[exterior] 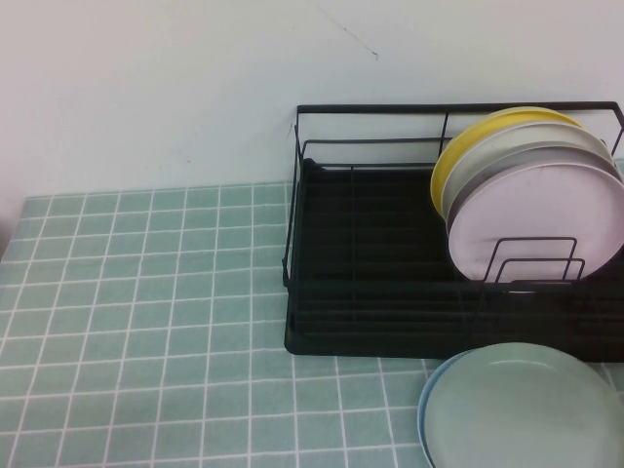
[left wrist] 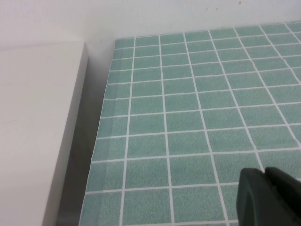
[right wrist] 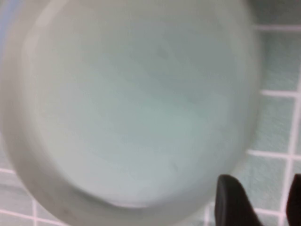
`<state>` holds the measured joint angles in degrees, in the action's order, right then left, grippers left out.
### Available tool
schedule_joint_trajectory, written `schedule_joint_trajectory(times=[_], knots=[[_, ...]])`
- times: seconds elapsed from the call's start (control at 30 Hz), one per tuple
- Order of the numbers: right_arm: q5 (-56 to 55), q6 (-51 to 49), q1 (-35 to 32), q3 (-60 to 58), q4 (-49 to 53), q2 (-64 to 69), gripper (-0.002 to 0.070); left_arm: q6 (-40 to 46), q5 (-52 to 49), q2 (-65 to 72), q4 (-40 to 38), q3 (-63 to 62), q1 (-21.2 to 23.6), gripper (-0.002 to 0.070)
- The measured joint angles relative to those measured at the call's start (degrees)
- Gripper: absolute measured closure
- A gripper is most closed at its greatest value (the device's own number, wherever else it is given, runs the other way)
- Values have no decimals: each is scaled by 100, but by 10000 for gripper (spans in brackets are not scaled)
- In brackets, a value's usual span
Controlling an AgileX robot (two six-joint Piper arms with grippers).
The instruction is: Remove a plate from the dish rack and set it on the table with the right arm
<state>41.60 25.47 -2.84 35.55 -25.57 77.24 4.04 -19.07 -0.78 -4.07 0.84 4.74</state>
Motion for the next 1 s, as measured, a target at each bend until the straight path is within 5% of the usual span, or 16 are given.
schedule_joint_trajectory(times=[0.4, 0.63, 1.0], knots=[[740, -320, 0, 108, 221, -43, 426, 0, 0, 0, 0, 0, 0, 678], [1025, -71, 0, 107, 94, -939, 634, 0, 0, 0, 0, 0, 0, 678], [1772, 211, 0, 107, 230, -3030, 678, -12, 0, 0, 0, 0, 0, 678]])
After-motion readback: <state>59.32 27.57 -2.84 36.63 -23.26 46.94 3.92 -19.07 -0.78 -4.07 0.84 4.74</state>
